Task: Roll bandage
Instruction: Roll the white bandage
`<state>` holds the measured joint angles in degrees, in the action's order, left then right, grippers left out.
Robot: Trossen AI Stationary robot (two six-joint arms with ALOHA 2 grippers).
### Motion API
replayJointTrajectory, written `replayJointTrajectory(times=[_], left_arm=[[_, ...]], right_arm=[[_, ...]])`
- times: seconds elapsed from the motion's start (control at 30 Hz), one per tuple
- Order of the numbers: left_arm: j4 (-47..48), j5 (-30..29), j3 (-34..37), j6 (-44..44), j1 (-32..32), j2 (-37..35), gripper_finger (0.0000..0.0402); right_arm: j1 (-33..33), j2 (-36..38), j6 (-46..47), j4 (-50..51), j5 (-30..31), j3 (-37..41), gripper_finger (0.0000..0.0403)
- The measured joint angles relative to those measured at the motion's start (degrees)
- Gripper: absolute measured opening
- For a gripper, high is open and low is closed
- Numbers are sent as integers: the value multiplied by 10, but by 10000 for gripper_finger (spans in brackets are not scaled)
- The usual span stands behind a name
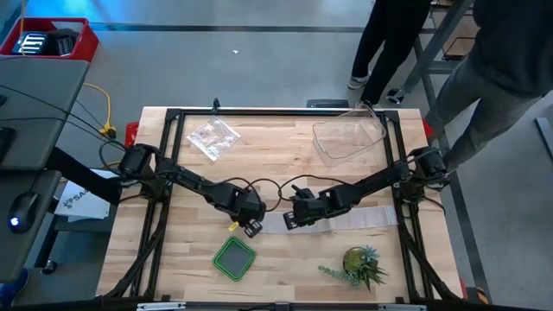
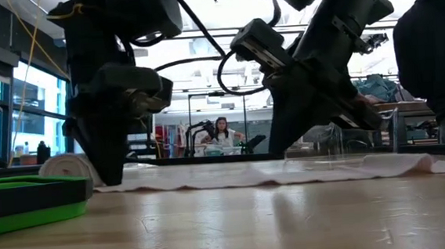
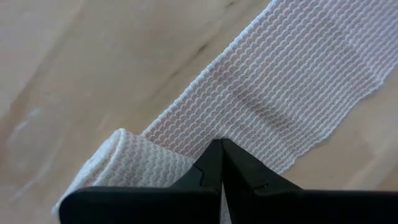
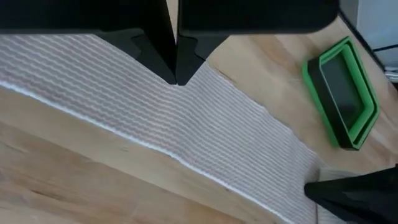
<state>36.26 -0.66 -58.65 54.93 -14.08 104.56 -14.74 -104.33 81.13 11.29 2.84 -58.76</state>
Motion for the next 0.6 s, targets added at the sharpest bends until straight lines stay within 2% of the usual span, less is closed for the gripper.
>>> replayJointTrajectory(times=[0.43, 0.6], left_arm=[[75, -20, 3, -2, 3, -29, 0], [63, -21, 4, 1, 6, -37, 0]], right_arm=[[0, 0, 24, 4, 12, 0, 0], [1, 0, 24, 4, 14, 0, 0]])
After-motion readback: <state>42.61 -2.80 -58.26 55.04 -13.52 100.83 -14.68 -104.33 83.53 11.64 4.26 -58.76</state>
